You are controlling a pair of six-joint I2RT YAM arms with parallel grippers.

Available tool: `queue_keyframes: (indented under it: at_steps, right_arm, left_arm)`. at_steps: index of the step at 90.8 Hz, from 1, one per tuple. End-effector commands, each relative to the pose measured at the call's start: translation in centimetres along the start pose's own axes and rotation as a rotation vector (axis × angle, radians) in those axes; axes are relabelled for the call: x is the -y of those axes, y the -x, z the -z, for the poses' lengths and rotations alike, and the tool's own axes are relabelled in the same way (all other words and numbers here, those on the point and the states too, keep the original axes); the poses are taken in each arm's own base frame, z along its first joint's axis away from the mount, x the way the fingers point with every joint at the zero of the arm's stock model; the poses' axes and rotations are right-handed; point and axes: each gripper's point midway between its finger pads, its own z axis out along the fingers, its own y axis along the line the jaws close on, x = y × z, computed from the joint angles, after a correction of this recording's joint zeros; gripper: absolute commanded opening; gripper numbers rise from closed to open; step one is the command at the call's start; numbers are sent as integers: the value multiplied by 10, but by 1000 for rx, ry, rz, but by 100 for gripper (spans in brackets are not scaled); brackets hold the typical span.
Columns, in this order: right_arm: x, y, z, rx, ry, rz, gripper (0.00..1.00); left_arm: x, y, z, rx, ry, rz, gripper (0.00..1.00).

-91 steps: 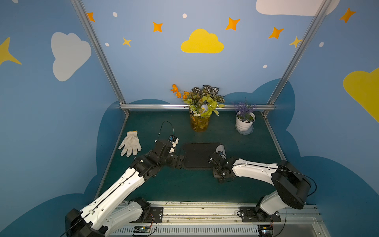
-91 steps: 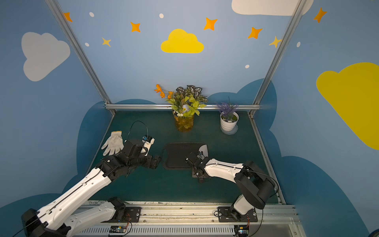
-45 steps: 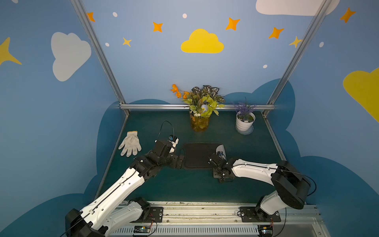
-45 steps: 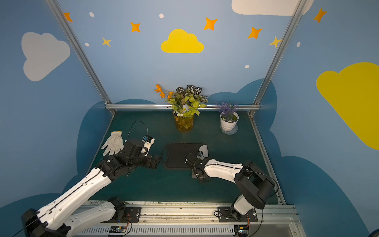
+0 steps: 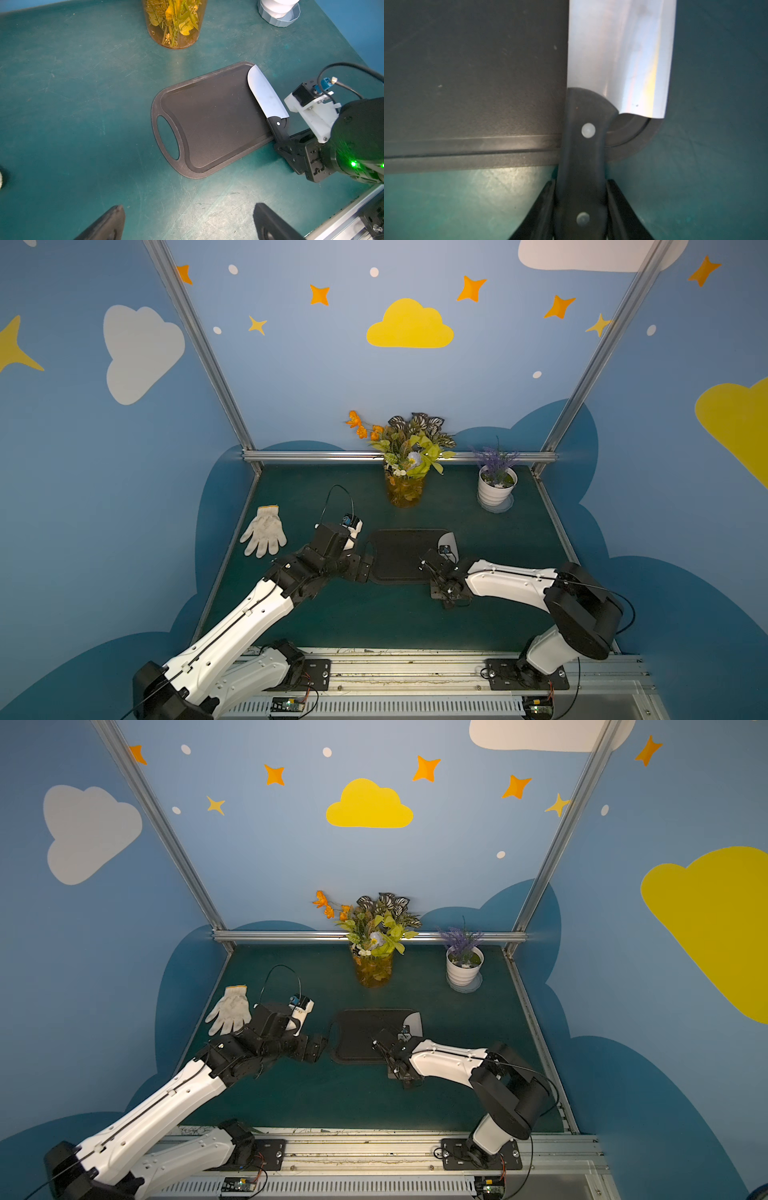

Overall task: Align the knife with the edge of the cutting board
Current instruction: Adjust the knife at the edge of the cutting board.

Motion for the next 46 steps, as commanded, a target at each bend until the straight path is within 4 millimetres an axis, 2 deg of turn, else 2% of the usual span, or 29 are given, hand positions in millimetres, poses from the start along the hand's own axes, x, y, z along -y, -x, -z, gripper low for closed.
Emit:
queue_keyframes:
  at_steps: [1, 46]
  right_arm:
    - [0, 9, 3, 23, -27, -11, 18]
    - [-6, 4, 1, 23, -27, 6, 18]
  left_arm:
    - [-2, -6, -3, -20, 13, -6, 100]
    - [-3, -7, -4, -22, 20, -6, 100]
